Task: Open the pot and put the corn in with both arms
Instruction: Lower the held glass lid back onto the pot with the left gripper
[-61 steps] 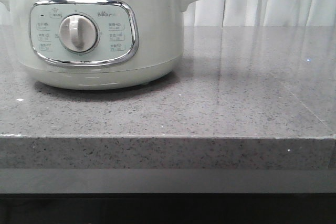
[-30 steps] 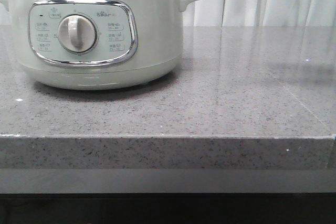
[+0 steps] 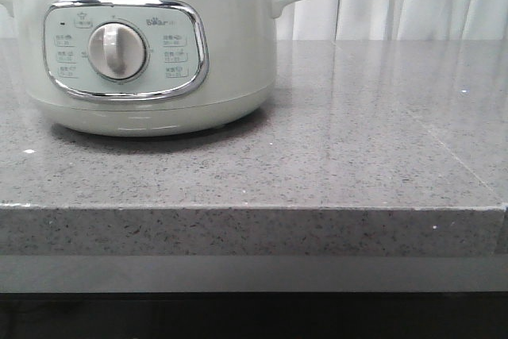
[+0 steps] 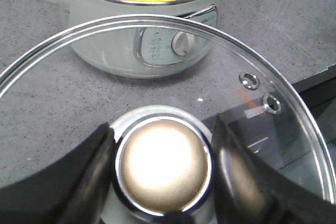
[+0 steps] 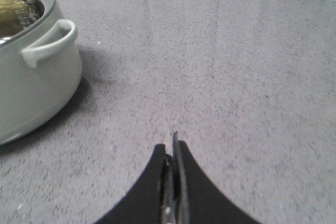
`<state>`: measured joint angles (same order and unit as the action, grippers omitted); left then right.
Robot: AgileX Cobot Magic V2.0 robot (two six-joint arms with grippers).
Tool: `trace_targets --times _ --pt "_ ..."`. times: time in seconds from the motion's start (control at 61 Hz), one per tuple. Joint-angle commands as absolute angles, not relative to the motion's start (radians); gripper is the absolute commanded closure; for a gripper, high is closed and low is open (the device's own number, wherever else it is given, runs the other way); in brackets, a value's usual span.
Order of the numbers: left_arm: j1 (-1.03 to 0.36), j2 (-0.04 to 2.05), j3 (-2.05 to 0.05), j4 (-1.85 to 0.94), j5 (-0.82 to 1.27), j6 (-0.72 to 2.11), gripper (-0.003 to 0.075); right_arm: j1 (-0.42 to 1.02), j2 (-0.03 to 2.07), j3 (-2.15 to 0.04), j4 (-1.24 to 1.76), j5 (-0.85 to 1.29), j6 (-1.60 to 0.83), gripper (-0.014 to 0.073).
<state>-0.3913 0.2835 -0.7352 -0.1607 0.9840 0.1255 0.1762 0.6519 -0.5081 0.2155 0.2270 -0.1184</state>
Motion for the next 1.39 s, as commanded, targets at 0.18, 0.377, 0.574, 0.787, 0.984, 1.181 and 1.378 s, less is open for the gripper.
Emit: trace_targets --times 0.18,0.377,0.574,0.787,0.984,1.181,1.378 --pt "-0.398 0.290 -0.768 -0.185 0.836 0.121 0.0498 0.173 0.343 -0.348 0.220 0.139 -0.129 0.0663" --pt "-0.398 0.293 -0.770 -0.187 0.836 0.121 0.0498 0.173 0.284 -0.330 0.220 0.135 -0.129 0.0663" --pt "-0.398 0.417 -0.843 -0.183 0.835 0.121 0.0498 0.173 0.284 -0.330 0.220 0.134 -0.129 0.0663" --pt "-0.398 0.745 -1.045 -0.178 0.832 0.125 0.0498 0.173 0.284 -0.330 0.220 0.124 -0.129 0.0663" --pt "-0.398 0.999 -1.272 -0.178 0.813 0.123 0.0498 0.173 0.284 -0.330 0.220 0.124 -0.129 0.0663" --pt "-0.398 1.235 -1.501 -0.178 0.815 0.124 0.0498 0.173 0.284 -0.330 0.220 0.121 -0.129 0.0663" --pt "-0.398 1.451 -1.718 -0.178 0.833 0.128 0.0498 0.173 0.284 -0.330 0.220 0.120 -0.129 0.0663"
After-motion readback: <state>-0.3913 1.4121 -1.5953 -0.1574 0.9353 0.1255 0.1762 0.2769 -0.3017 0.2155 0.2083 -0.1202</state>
